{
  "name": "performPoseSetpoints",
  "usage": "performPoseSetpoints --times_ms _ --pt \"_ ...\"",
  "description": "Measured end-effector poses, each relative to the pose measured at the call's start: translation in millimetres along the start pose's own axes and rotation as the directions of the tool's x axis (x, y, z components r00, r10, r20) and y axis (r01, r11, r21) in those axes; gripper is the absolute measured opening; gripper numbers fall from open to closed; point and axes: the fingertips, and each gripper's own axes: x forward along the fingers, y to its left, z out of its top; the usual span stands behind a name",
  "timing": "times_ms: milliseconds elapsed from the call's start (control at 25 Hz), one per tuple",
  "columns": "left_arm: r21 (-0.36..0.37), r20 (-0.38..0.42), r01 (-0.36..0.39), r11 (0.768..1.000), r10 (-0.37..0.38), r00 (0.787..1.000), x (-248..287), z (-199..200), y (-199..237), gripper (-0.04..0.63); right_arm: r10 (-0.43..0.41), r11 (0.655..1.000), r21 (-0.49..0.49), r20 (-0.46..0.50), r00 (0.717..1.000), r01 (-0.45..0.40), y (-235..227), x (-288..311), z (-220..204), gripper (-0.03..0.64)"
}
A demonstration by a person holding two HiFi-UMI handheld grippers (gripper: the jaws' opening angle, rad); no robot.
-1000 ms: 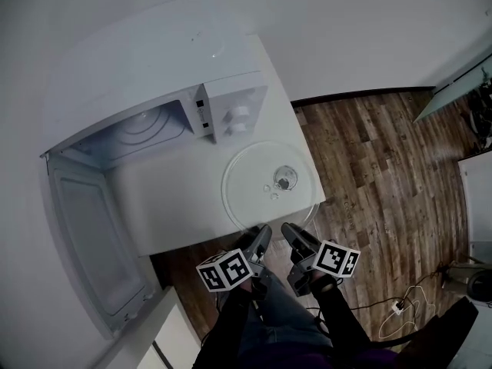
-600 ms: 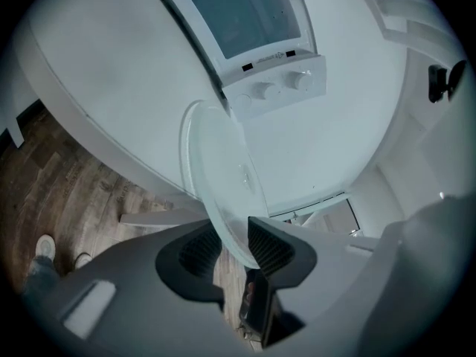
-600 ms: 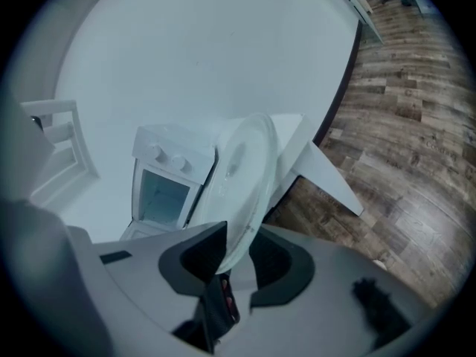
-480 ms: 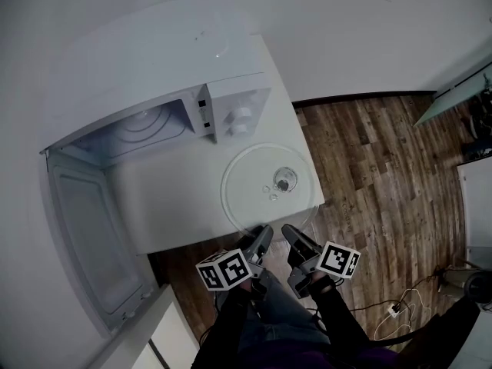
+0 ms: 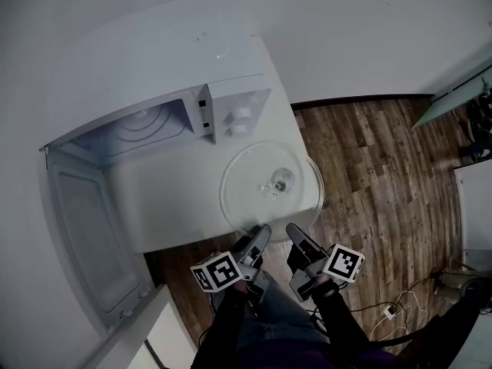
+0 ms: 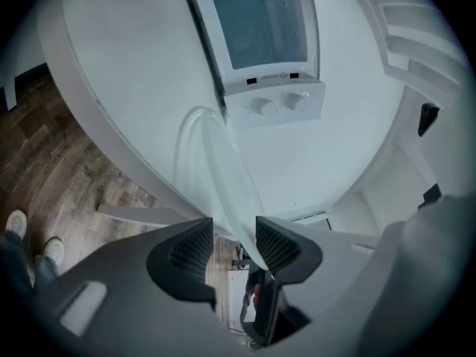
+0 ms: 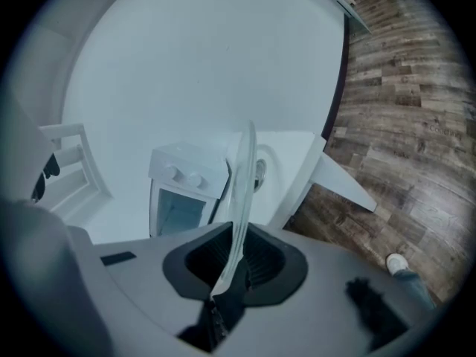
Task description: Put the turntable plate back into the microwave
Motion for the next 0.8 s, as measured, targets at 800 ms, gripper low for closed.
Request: performPoseSetpoints --times_ms 800 --pt "-0.156 0.209 0.148 0.977 -0.114 0.971 -7 28 -21 0.091 0.072 0.997 -0.020 -0.016 0.997 -0.072 37 -20 22 0.051"
